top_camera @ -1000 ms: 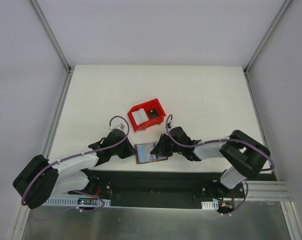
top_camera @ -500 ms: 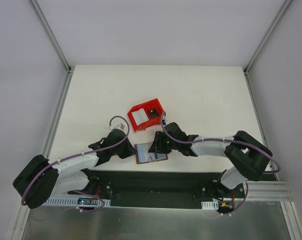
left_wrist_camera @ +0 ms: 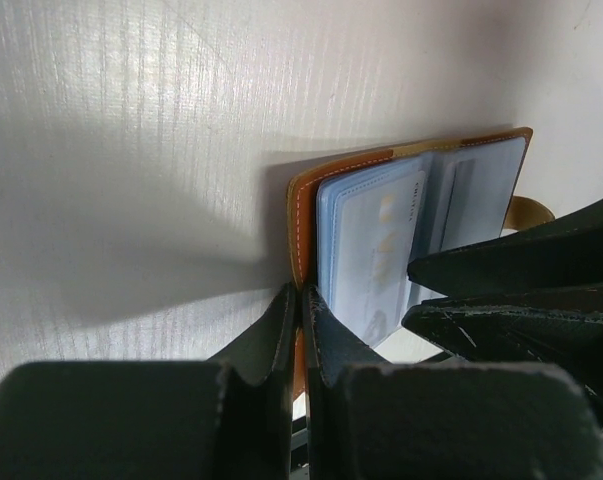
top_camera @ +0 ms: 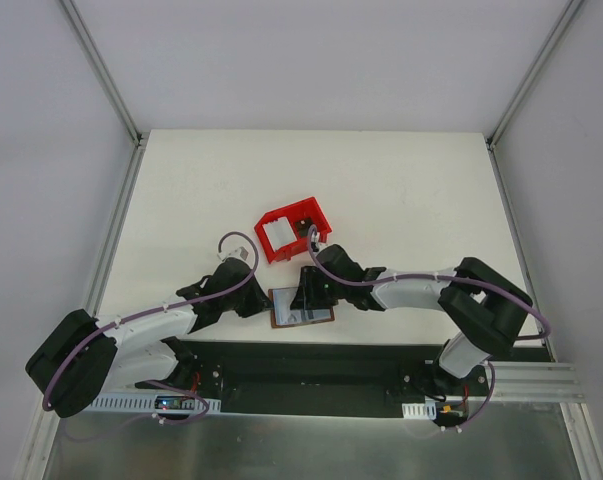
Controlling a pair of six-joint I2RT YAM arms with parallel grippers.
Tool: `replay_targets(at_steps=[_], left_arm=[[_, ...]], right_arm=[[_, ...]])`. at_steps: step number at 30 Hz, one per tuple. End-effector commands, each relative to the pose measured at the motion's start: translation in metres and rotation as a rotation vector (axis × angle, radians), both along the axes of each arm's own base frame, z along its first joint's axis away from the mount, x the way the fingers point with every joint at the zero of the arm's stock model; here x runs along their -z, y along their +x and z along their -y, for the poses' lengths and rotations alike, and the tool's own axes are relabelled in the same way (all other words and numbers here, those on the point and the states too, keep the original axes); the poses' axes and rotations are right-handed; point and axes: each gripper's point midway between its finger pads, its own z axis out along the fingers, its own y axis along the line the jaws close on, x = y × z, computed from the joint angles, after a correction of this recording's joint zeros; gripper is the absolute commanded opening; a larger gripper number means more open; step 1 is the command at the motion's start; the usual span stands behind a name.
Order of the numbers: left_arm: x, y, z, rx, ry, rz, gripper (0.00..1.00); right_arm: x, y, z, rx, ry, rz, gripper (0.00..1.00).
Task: Put the credit cards into the card holder
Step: Insert the credit card into the card holder.
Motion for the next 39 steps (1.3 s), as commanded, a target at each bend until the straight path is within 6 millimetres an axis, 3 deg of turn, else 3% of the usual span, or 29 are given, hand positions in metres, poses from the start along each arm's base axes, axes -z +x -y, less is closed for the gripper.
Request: replay_targets(at_steps=[1, 11, 19, 27, 39], left_arm=[[0.0, 0.001, -0.001, -0.002, -0.003, 0.005, 0.0], [-0.002, 0.002, 0.0, 0.0, -0.009, 0.012, 0.0], [-0.013, 0.003, 0.003, 0.013, -0.036, 0.043, 0.0], [-0.028, 0.003, 0.009, 0.047, -0.076, 0.076, 0.0], [-0.033, 0.002, 0.01, 0.051, -0.096, 0.087, 0.0]], right_arm=[[-0.016, -0.003, -0.017, -0.059, 0.042, 0.025, 0.36], [-0.03, 0.005, -0.016, -0.077, 0.055, 0.118, 0.35], [-0.028, 0.019, 0.023, -0.006, -0.207, 0.224, 0.45], [-0.036, 0.012, 0.002, -0.053, -0.229, 0.256, 0.49], [-0.028, 0.003, -0.018, -0.113, -0.264, 0.242, 0.52]])
